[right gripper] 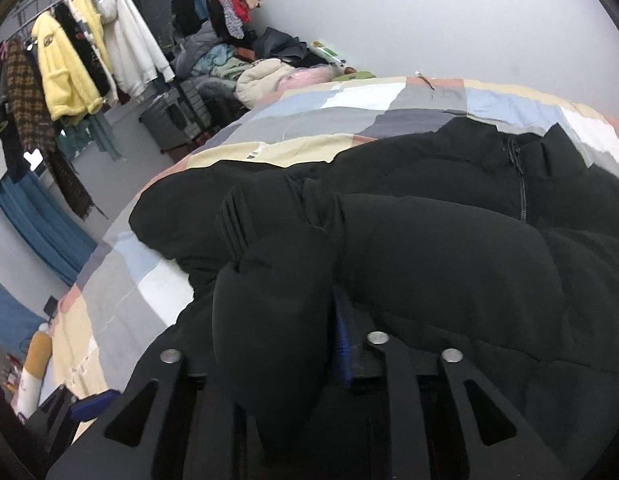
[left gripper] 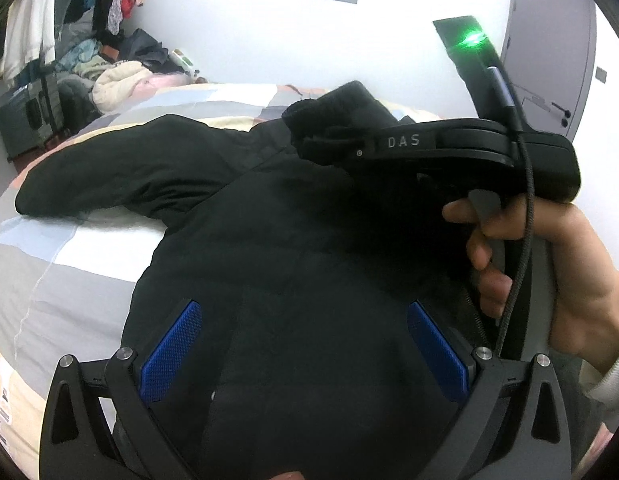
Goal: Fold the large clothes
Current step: 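Lay the sleeve on the jacket body and open the right gripper, then move the left gripper to the other sleeve cuff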
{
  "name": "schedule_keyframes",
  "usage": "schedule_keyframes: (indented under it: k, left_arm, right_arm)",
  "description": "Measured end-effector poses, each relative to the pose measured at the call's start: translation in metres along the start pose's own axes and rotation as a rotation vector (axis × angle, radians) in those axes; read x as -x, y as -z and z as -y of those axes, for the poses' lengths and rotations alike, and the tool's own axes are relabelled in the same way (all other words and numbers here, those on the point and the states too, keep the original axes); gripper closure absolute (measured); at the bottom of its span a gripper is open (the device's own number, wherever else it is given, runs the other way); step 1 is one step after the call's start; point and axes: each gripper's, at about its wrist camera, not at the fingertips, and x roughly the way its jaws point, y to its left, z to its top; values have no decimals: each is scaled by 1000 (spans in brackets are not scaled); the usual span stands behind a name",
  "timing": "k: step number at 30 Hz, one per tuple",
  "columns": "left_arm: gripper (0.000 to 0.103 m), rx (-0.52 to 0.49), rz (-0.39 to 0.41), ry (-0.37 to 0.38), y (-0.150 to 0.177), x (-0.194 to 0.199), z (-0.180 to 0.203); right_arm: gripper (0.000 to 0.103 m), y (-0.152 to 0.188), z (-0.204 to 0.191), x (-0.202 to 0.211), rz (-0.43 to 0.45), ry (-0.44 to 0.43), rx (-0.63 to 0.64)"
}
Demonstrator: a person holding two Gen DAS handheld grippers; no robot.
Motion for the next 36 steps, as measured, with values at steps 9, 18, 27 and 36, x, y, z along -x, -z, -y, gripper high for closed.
schedule_keyframes:
  k: [9,18,27,36]
  left_arm:
    - [0,-33,41,-16,-12,31,14]
    - [0,-29,70,-10,-19,81,35]
    - [0,-46,129,-6,-11,147,54]
    - [0,-38,180,23,-1,202,69]
  right_arm:
    - [54,-3,-6,63,39,22,5]
    - [54,-13,-18,169,170,108,13]
    - [54,13,-48,249,253,205,47]
    - [54,52,-66,302,321,250,34]
